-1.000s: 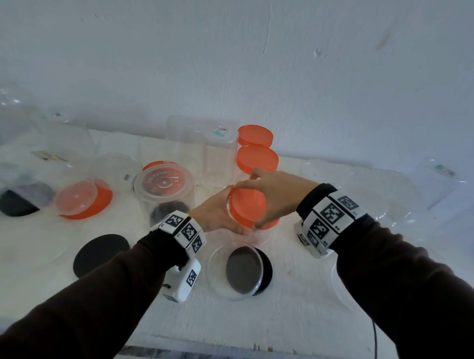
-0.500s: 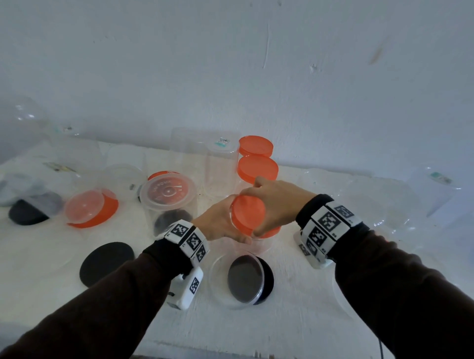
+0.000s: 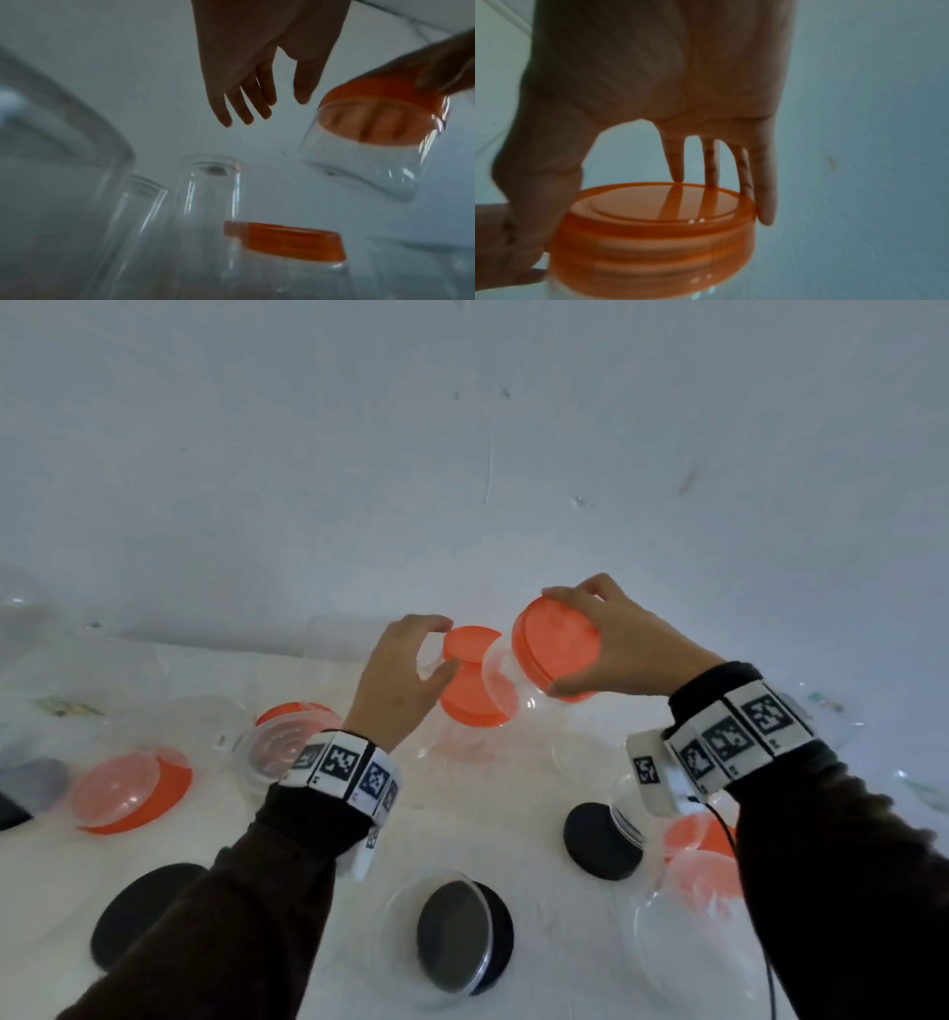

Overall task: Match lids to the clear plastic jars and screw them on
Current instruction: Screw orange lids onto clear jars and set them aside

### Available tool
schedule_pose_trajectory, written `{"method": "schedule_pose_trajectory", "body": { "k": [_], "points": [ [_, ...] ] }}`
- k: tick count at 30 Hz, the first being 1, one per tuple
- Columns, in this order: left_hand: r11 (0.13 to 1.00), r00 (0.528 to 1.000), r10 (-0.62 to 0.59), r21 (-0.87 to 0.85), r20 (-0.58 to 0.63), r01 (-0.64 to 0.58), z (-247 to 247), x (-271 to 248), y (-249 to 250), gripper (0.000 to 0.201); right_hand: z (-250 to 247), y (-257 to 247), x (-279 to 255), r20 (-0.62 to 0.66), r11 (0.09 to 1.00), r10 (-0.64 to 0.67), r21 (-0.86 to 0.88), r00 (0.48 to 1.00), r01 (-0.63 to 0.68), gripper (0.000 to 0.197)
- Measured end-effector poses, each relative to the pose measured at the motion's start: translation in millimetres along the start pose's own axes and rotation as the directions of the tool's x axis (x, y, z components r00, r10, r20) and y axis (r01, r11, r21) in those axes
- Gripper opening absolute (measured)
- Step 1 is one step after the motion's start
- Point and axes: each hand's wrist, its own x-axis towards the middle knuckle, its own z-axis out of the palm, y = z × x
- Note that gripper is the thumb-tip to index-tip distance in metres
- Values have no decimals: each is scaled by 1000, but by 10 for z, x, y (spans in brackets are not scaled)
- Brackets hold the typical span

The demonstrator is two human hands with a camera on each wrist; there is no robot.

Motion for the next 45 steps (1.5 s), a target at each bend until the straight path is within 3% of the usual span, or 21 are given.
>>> {"method": "schedule_pose_trajectory", "body": {
  "k": [4, 8, 10, 17, 25, 38, 45],
  "points": [
    [932, 998, 25, 363, -64, 0, 195, 155, -129, 43, 9, 153, 158, -90, 996, 76, -36, 993, -80, 95],
    [823, 969, -238, 543, 71, 163, 333, 155, -215, 54, 104, 289, 332, -62, 987, 132, -81, 989, -137, 95],
    [793, 956, -283, 581, 82, 184, 371, 117, -238, 54, 149, 358, 424, -58, 983, 162, -78, 985, -166, 94],
    [806, 976, -217, 560, -18, 189, 409, 54, -290, 43, 263, 545, 735, -71, 967, 245, -50, 967, -249, 91],
    [834, 984, -141, 523, -106, 176, 500, 45, -386, 39, 489, 555, 1040, 106, 957, 259, -159, 960, -241, 91],
    [825, 986, -109, 542, -126, 160, 520, 45, -401, 39, 745, 461, 1347, 348, 970, 227, -159, 910, -181, 91],
    [825, 985, -115, 540, -126, 165, 521, 44, -409, 39, 764, 490, 1394, 431, 967, 214, -220, 877, -128, 80]
  ]
}}
